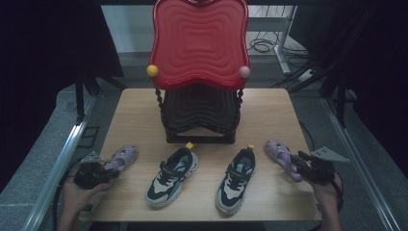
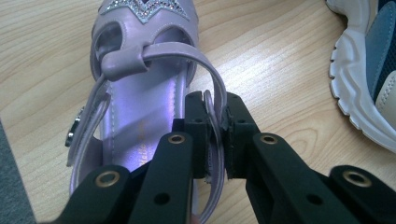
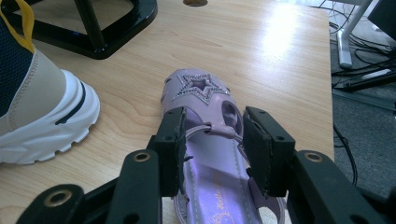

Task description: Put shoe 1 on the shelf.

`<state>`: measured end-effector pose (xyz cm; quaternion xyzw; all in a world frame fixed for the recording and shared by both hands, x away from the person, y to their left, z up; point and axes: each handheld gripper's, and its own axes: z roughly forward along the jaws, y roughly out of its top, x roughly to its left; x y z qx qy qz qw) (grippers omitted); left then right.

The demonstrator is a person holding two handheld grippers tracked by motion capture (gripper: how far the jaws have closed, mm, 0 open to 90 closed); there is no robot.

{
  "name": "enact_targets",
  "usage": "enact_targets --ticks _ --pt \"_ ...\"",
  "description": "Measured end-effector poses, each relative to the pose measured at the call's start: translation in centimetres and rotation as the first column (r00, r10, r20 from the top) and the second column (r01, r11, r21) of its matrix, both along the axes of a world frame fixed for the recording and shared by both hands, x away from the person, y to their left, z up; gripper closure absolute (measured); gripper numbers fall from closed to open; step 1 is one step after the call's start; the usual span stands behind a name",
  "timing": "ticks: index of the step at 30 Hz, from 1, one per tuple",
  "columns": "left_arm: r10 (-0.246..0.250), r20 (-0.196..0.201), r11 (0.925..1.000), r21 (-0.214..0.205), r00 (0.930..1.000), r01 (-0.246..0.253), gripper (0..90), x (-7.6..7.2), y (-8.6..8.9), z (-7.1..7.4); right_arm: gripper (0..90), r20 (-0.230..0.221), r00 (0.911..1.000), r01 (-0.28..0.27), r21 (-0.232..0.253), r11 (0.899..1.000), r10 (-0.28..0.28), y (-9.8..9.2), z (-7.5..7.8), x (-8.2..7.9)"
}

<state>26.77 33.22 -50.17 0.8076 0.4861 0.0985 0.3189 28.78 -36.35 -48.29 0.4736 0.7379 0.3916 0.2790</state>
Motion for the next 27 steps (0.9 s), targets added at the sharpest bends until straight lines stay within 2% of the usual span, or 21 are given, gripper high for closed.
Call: enact_targets --ticks 11,18,22,27 --pt "-0.001 -0.002 1.0000 -0.002 1.0000 0.001 82.9 0.0 0.0 0.0 59.6 -0.008 1.0000 0.002 0.004 1.000 -0.002 -0.2 0.1 0.3" --pt "0.001 -0.005 1.0000 0.000 1.0000 -0.001 83.0 0.0 -0.1 0.0 59.7 -0.003 1.0000 -0.005 0.017 1.000 0.005 0.0 0.7 0.8" --pt "0.002 -0.005 1.0000 -0.001 1.0000 -0.002 83.0 0.0 0.0 0.0 59.6 -0.014 0.9996 -0.024 0.016 1.000 0.024 0.5 0.8 1.0" --pt "0.000 -0.002 1.0000 0.000 1.0000 0.000 82.9 0.0 0.0 0.0 58.0 -0.032 0.9976 -0.060 0.032 0.998 0.061 1.0 1.1 0.3"
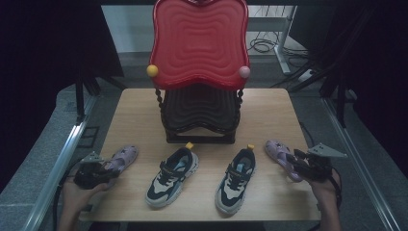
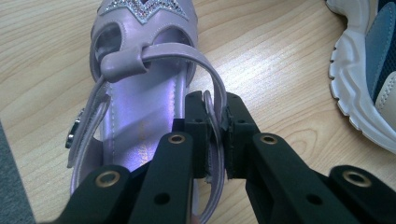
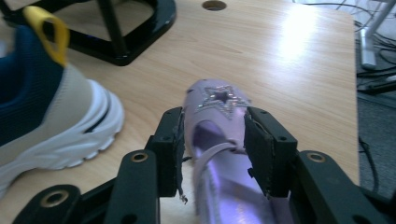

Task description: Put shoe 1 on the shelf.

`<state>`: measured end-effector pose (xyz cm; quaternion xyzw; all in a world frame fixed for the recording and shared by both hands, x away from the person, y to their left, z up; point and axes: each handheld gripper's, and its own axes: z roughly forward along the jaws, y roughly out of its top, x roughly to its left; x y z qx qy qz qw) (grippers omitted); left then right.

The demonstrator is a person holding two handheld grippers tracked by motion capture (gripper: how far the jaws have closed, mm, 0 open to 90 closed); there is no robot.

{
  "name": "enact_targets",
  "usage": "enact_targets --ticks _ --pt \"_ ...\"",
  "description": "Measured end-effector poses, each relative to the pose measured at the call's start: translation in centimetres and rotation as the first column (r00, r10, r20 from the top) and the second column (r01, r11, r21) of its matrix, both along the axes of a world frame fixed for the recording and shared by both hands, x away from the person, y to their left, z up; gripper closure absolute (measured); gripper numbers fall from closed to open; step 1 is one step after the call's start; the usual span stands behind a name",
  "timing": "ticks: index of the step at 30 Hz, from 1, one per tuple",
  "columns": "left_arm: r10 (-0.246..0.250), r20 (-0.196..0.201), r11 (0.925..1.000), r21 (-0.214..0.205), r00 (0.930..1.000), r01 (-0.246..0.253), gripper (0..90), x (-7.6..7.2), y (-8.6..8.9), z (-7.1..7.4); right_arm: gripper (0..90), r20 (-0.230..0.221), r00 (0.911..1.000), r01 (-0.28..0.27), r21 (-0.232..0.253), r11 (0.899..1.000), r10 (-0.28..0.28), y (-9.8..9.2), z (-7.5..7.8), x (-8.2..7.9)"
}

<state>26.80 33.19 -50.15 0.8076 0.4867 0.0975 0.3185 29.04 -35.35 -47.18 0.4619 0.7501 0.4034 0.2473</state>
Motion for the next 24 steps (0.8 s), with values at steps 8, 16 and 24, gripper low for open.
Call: enact_targets --ticks 8,16,24 --pt "0.002 -0.001 1.0000 0.003 1.0000 -0.002 82.9 0.0 -0.1 0.0 56.8 -0.023 0.9984 -0.051 0.015 0.999 0.051 0.8 0.4 -0.9" --pt "0.001 -0.003 1.0000 -0.002 1.0000 -0.001 82.9 0.0 0.0 0.0 56.4 -0.040 0.9989 -0.023 -0.011 1.000 0.023 0.8 0.3 -2.2" --pt "-0.002 -0.002 1.0000 -0.003 1.0000 0.002 82.7 0.1 -0.2 0.0 57.7 -0.088 0.9961 -0.001 -0.086 0.996 -0.006 0.8 -0.8 -2.2"
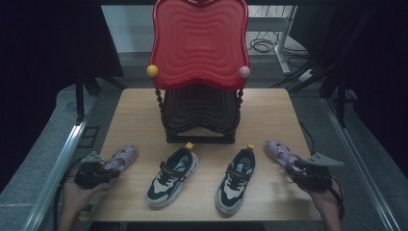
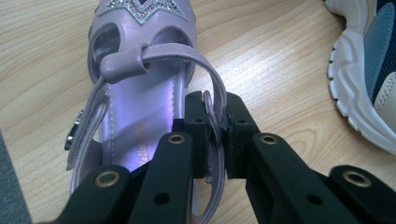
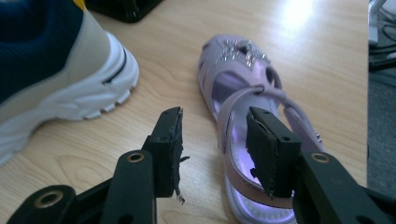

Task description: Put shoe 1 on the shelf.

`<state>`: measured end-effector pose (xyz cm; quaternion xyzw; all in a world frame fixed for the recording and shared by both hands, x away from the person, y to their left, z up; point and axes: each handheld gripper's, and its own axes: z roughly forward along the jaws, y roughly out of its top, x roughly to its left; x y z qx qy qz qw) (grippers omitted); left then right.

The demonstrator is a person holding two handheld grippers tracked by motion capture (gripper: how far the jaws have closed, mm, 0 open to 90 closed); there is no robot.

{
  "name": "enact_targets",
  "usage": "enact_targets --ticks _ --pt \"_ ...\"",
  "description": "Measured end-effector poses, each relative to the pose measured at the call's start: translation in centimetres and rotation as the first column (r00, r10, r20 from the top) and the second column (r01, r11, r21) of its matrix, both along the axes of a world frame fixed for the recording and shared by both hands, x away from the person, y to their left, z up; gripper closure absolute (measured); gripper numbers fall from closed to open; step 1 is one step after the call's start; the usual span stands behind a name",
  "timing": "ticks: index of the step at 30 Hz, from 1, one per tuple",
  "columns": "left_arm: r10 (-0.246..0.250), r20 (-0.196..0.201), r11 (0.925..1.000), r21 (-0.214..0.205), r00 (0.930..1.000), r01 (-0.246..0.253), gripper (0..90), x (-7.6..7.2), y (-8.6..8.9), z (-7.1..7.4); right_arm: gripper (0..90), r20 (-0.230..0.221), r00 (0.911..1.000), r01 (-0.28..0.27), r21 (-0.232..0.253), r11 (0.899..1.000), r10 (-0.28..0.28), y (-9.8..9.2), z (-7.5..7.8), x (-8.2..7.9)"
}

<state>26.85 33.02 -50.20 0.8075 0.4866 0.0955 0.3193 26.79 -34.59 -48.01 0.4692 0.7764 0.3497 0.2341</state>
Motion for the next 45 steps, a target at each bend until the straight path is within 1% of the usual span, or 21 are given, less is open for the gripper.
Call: enact_targets --ticks 4,7,12,17,21,29,31,32,34,37,42,45 --pt "0.002 -0.002 1.0000 0.003 1.0000 -0.002 82.7 0.0 -0.1 0.0 67.6 -0.036 0.9993 -0.010 0.017 1.000 0.010 -0.2 -0.9 0.6" --pt "-0.001 0.000 1.0000 0.000 1.0000 0.001 82.6 0.0 -0.1 0.0 72.3 -0.044 0.9990 -0.004 0.032 0.999 0.005 -0.5 -1.2 0.7" --pt "-0.004 -0.001 1.0000 0.002 1.0000 0.004 82.5 0.0 -0.1 0.0 74.9 -0.048 0.9988 -0.008 0.047 0.999 0.011 -0.6 -1.2 0.8" --pt "-0.003 -0.001 1.0000 0.002 1.0000 0.003 82.5 0.0 -0.2 0.0 77.6 -0.049 0.9986 -0.018 0.039 0.999 0.020 -0.4 -1.5 0.9" --pt "-0.004 0.000 1.0000 0.002 1.0000 0.004 82.6 0.0 -0.2 0.0 80.6 -0.050 0.9985 -0.019 0.049 0.999 0.022 -0.5 -1.7 1.0" --pt "-0.004 0.001 1.0000 0.001 1.0000 0.004 82.8 0.0 -0.2 -0.1 80.0 -0.049 0.9985 -0.022 0.051 0.998 0.025 -0.5 -1.9 1.1" --pt "-0.003 0.001 1.0000 -0.001 1.0000 0.003 82.8 0.0 -0.1 -0.1 82.0 -0.052 0.9983 -0.022 0.051 0.998 0.025 -0.5 -1.9 1.1" --pt "-0.003 0.001 1.0000 -0.002 1.0000 0.003 82.9 0.0 -0.1 -0.1 84.7 -0.051 0.9984 -0.023 0.051 0.998 0.025 -0.5 -2.0 1.1" --pt "-0.001 0.003 1.0000 -0.006 1.0000 0.001 83.2 0.1 -0.1 -0.1 85.7 -0.049 0.9985 -0.023 0.051 0.998 0.025 -0.5 -2.0 1.2" --pt "0.016 0.003 0.9996 -0.024 0.9999 -0.016 83.9 0.1 0.0 -0.1 86.7 -0.049 0.9986 -0.017 0.068 0.998 0.020 -0.7 -2.0 1.2" --pt "0.029 0.015 0.9992 -0.028 0.9995 -0.029 85.4 0.0 0.1 0.1 87.2 -0.048 0.9988 0.008 0.134 0.991 -0.001 -1.6 -2.2 1.2" --pt "0.044 0.034 0.9983 -0.040 0.9984 -0.043 85.8 -0.1 0.3 0.3 87.3 -0.047 0.9989 0.015 0.146 0.989 -0.008 -1.7 -2.2 1.2"
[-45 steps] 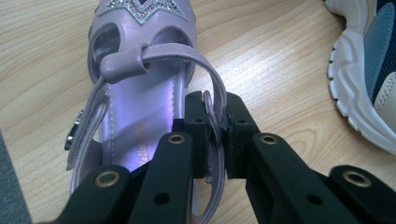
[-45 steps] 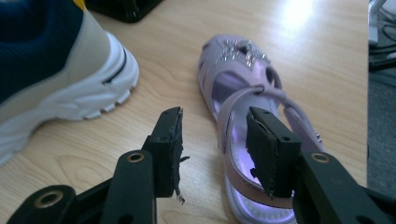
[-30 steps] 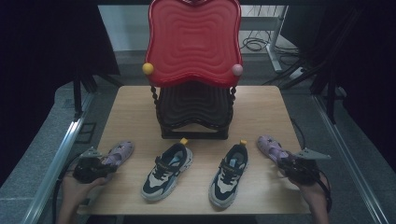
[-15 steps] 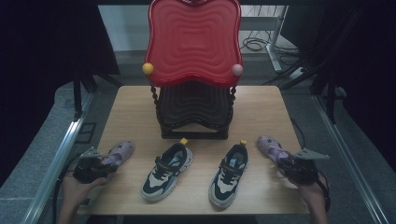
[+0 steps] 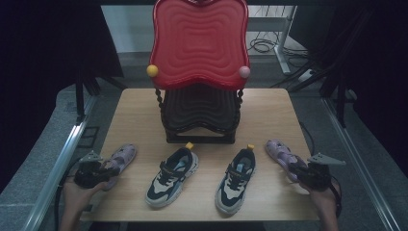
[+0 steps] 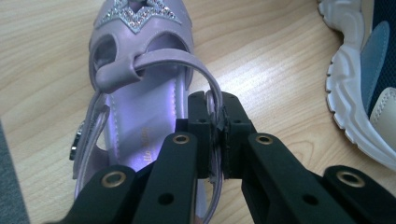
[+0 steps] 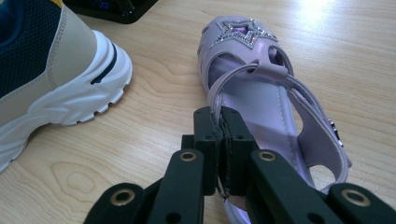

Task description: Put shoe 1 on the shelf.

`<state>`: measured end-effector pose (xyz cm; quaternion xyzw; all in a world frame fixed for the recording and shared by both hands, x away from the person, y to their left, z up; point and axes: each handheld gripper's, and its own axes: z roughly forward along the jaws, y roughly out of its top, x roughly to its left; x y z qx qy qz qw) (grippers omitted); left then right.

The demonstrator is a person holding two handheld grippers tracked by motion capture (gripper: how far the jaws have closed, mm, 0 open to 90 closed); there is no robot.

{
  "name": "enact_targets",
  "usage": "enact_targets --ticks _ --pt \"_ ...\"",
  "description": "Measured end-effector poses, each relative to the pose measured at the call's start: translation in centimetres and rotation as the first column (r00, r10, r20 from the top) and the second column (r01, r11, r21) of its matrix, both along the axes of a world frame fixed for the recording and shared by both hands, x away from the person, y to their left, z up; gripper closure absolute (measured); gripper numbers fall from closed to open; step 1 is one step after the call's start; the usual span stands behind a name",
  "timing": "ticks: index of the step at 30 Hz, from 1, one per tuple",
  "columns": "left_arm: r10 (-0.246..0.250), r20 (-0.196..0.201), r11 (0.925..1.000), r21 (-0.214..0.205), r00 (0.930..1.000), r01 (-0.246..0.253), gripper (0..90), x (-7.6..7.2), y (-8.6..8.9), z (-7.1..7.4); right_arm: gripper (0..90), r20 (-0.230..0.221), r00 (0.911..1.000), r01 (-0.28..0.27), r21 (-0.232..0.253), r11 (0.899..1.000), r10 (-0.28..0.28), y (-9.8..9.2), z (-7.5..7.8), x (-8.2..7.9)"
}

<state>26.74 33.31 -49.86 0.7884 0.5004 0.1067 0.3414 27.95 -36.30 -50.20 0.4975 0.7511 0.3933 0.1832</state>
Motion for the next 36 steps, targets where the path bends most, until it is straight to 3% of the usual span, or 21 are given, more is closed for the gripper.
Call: enact_targets --ticks 9,17,26,36 --pt "0.048 0.040 0.9980 -0.043 0.9980 -0.047 86.3 -0.3 0.7 0.4 87.3 0.027 0.9989 0.037 0.076 0.996 -0.039 -0.8 0.2 -0.2" --pt "0.044 0.069 0.9942 -0.101 0.9966 -0.037 86.0 -0.6 0.9 1.1 87.3 0.070 0.9957 0.052 0.135 0.989 -0.062 -1.2 0.9 -0.6" --pt "0.074 0.139 0.9815 -0.186 0.9875 -0.047 86.1 -1.3 1.3 2.4 87.3 0.129 0.9895 0.039 0.193 0.980 -0.065 -0.9 2.2 -1.2" --pt "0.042 0.183 0.9729 -0.231 0.9823 0.002 86.1 -1.4 0.9 4.3 87.3 0.192 0.9802 0.000 0.237 0.972 -0.047 0.3 3.9 -1.3"
